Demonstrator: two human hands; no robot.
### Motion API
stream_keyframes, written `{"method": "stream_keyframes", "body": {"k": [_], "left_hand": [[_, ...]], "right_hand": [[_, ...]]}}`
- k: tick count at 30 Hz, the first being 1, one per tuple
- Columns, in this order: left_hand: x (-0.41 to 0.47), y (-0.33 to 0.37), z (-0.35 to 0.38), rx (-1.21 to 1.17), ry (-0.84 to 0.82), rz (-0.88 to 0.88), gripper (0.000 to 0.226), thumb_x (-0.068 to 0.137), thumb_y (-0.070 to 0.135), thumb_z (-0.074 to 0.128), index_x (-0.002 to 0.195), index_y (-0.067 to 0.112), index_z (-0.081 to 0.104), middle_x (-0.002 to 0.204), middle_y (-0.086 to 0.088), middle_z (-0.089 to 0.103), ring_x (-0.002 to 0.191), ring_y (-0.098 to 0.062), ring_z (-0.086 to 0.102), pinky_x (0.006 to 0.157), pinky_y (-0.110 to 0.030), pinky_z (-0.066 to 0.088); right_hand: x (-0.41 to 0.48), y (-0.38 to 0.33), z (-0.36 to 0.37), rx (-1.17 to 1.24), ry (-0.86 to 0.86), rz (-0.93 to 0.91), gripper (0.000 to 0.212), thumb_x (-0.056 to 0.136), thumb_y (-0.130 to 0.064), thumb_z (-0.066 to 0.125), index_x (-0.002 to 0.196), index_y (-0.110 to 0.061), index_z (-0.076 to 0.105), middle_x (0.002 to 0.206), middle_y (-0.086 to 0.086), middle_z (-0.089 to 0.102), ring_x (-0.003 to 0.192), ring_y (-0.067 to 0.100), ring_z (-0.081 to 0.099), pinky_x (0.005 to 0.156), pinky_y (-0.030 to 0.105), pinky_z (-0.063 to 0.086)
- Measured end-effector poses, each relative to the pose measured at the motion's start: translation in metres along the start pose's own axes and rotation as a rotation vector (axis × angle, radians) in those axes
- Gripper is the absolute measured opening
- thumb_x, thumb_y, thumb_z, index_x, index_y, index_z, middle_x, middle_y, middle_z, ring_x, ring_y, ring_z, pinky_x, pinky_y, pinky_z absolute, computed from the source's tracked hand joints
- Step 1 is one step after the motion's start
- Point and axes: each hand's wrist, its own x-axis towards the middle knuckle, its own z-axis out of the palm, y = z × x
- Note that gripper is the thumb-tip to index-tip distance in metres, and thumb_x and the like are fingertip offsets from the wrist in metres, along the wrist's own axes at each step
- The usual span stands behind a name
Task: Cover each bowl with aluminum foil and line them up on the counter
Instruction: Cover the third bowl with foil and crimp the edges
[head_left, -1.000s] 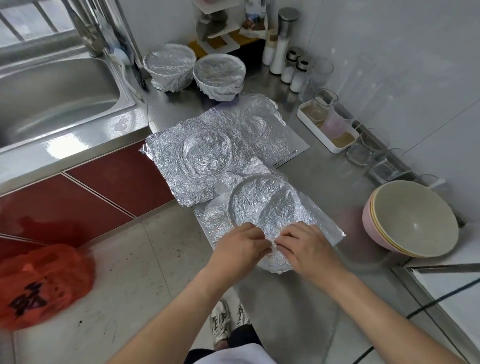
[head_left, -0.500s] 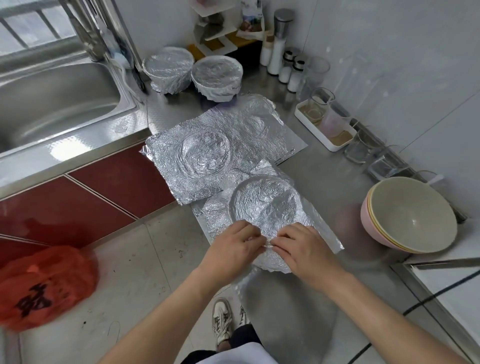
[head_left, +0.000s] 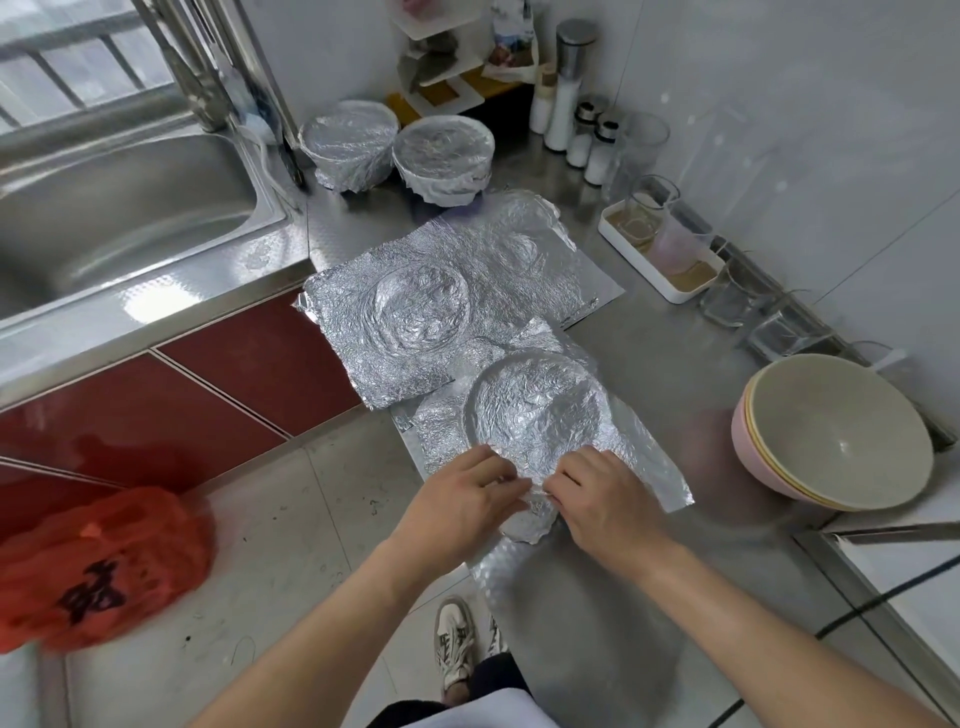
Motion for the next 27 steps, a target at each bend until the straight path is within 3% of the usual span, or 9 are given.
{"method": "stream_keyframes", "body": {"k": [10, 16, 22, 24, 27], "left_hand": [[-0.005, -0.007, -0.004, 0.009, 0.028, 0.024, 0.014, 0.088, 0.02, 0.063, 0.09, 0.015, 0.076, 0.087, 0.004, 0.067, 0.087, -0.018, 0.056, 0.071, -0.03, 0.051], [-0.02, -0.013, -0.007, 0.0, 0.045, 0.079, 0.02, 0.089, 0.014, 0.054, 0.088, 0.015, 0.075, 0.09, 0.003, 0.066, 0.093, -0.016, 0.053, 0.078, -0.024, 0.045], [-0.023, -0.017, -0.006, -0.06, 0.03, 0.054, 0.019, 0.09, 0.015, 0.056, 0.087, 0.015, 0.075, 0.091, 0.004, 0.068, 0.094, -0.017, 0.055, 0.078, -0.028, 0.05], [-0.021, -0.014, -0.008, -0.067, 0.025, 0.05, 0.022, 0.091, 0.015, 0.054, 0.087, 0.013, 0.075, 0.091, 0.003, 0.069, 0.095, -0.015, 0.054, 0.081, -0.026, 0.048], [-0.02, -0.01, -0.009, -0.015, 0.018, 0.036, 0.026, 0.091, 0.016, 0.05, 0.094, 0.011, 0.075, 0.098, 0.001, 0.069, 0.103, -0.016, 0.052, 0.088, -0.024, 0.045]], "right_hand": [[-0.002, -0.03, 0.007, 0.035, 0.021, 0.139, 0.031, 0.052, 0.005, 0.075, 0.063, -0.013, 0.052, 0.068, 0.003, 0.047, 0.064, 0.023, 0.045, 0.057, 0.029, 0.035], [-0.006, -0.059, 0.013, 0.024, 0.055, 0.222, 0.024, 0.062, 0.002, 0.07, 0.064, -0.013, 0.052, 0.069, 0.003, 0.048, 0.065, 0.023, 0.046, 0.06, 0.028, 0.033], [-0.004, -0.071, 0.012, 0.041, 0.033, 0.306, 0.031, 0.057, 0.009, 0.073, 0.065, -0.012, 0.052, 0.069, 0.002, 0.047, 0.064, 0.023, 0.047, 0.054, 0.033, 0.043], [-0.007, -0.07, 0.01, 0.07, 0.008, 0.295, 0.028, 0.062, 0.004, 0.077, 0.068, -0.014, 0.056, 0.072, 0.0, 0.048, 0.067, 0.023, 0.049, 0.057, 0.034, 0.045], [-0.004, -0.058, -0.001, 0.168, -0.024, 0.251, 0.017, 0.074, -0.018, 0.079, 0.086, -0.018, 0.067, 0.08, -0.003, 0.055, 0.076, 0.019, 0.054, 0.067, 0.031, 0.047]]}}
